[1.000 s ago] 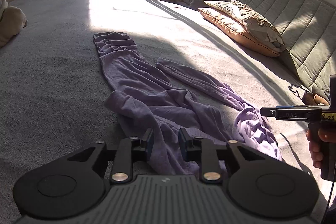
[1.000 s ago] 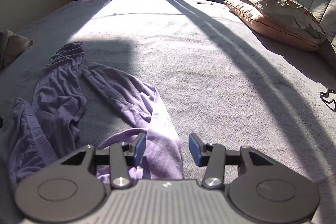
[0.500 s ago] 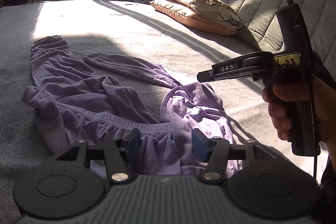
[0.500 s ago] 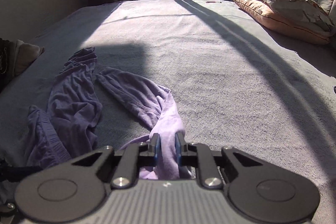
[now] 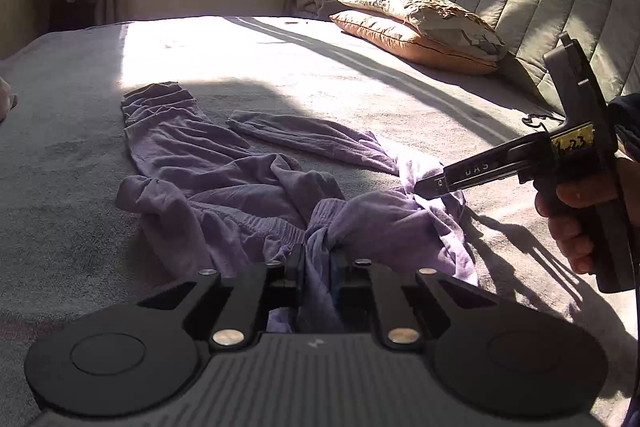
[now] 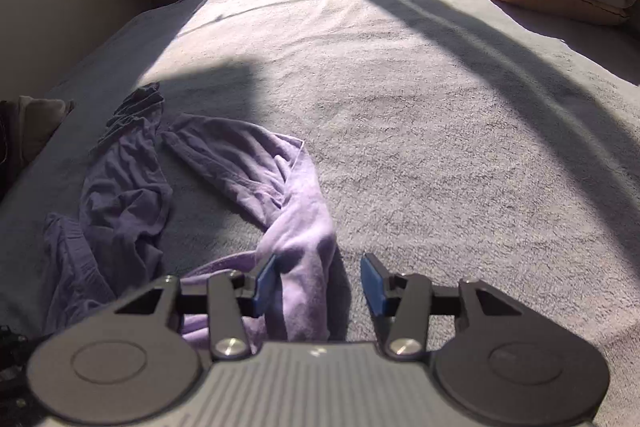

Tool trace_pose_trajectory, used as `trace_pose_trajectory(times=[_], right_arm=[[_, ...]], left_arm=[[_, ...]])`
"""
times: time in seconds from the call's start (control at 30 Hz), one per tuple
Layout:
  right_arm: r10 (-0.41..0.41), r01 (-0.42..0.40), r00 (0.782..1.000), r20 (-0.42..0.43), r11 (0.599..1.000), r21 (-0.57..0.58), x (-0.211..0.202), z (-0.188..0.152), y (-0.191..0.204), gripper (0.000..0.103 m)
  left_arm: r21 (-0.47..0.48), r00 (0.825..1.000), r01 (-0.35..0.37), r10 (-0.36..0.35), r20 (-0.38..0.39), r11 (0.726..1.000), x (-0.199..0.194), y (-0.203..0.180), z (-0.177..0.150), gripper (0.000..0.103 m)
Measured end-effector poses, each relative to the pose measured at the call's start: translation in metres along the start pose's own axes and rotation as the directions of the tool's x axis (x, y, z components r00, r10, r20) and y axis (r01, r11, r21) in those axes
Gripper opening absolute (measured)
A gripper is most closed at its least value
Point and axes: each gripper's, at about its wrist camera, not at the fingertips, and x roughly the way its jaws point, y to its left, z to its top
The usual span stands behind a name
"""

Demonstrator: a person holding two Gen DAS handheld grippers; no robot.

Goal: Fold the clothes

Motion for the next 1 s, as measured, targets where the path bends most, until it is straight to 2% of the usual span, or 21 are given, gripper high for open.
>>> trace_pose_trajectory(times=[0.1,0.17,0.23,0.33,0.5,0.57,0.63,0.67,0.7,0.77,0.8,0.83,0.87,0.93,0.97,1.0], right_arm=[[0.017,-0.018,1.0,-0.007,0.984,-0.178,0.004,-0.008,0.034,0.011],[0.066,-0.061,0.998,0.014,0.976,-0.21,-0.001,-0.009,0.047,0.008],[0.119,-0.097,0.989,0.088,0.971,-0.221,-0.016,-0.006,0.055,0.008],[0.172,-0.134,0.96,0.22,0.975,-0.178,-0.043,0.004,0.056,0.007],[0.207,-0.206,0.9,0.383,0.978,-0.044,-0.072,0.014,0.039,0.006],[0.184,-0.197,0.877,0.443,0.98,-0.017,-0.081,0.015,0.037,0.006],[0.135,-0.157,0.846,0.517,0.988,-0.001,-0.091,0.016,0.037,0.0],[0.077,-0.099,0.811,0.58,0.995,0.006,-0.103,0.015,0.037,0.0],[0.019,-0.039,0.766,0.642,0.999,0.017,-0.115,0.014,0.036,0.0],[0.0,-0.045,0.681,0.732,0.998,0.043,-0.139,0.013,0.03,0.0],[0.0,-0.06,0.658,0.753,0.997,0.051,-0.149,0.015,0.026,0.0],[0.014,-0.072,0.669,0.743,0.996,0.047,-0.152,0.018,0.023,0.001],[0.018,-0.078,0.719,0.695,0.995,0.055,-0.14,0.022,0.019,0.003],[0.026,-0.086,0.816,0.577,0.993,0.077,-0.114,0.028,0.011,0.022],[0.016,-0.079,0.858,0.514,0.992,0.102,-0.098,0.028,0.01,0.035],[0.006,-0.073,0.908,0.419,0.987,0.144,-0.075,0.029,0.006,0.036]], left_arm=[[-0.054,0.999,-0.015,0.017,0.039,0.998,-0.02,0.025,0.009,0.013],[-0.101,0.996,-0.044,0.051,0.066,0.994,-0.035,0.048,0.018,0.013],[-0.178,0.993,-0.032,0.052,0.103,0.983,-0.05,0.071,0.027,0.013],[-0.29,0.986,-0.008,0.056,0.159,0.957,-0.073,0.106,0.039,0.013],[-0.365,0.971,0.082,0.008,0.238,0.927,-0.098,0.13,0.053,0.013],[-0.374,0.964,0.116,-0.014,0.264,0.92,-0.103,0.13,0.056,0.013],[-0.37,0.953,0.13,-0.014,0.301,0.92,-0.109,0.129,0.059,0.013],[-0.365,0.946,0.133,-0.008,0.324,0.921,-0.112,0.129,0.06,0.013],[-0.361,0.938,0.138,-0.004,0.347,0.922,-0.116,0.129,0.062,0.013],[-0.357,0.926,0.163,-0.019,0.376,0.92,-0.12,0.127,0.064,0.013],[-0.347,0.925,0.171,-0.029,0.378,0.922,-0.12,0.125,0.064,0.013],[-0.331,0.929,0.164,-0.033,0.367,0.929,-0.119,0.123,0.065,0.013],[-0.316,0.936,0.143,-0.024,0.351,0.938,-0.119,0.119,0.064,0.013],[-0.293,0.945,0.111,-0.009,0.328,0.949,-0.119,0.118,0.06,0.013],[-0.296,0.947,0.112,-0.012,0.32,0.949,-0.121,0.12,0.058,0.013],[-0.298,0.95,0.112,-0.014,0.312,0.948,-0.122,0.122,0.056,0.013]])
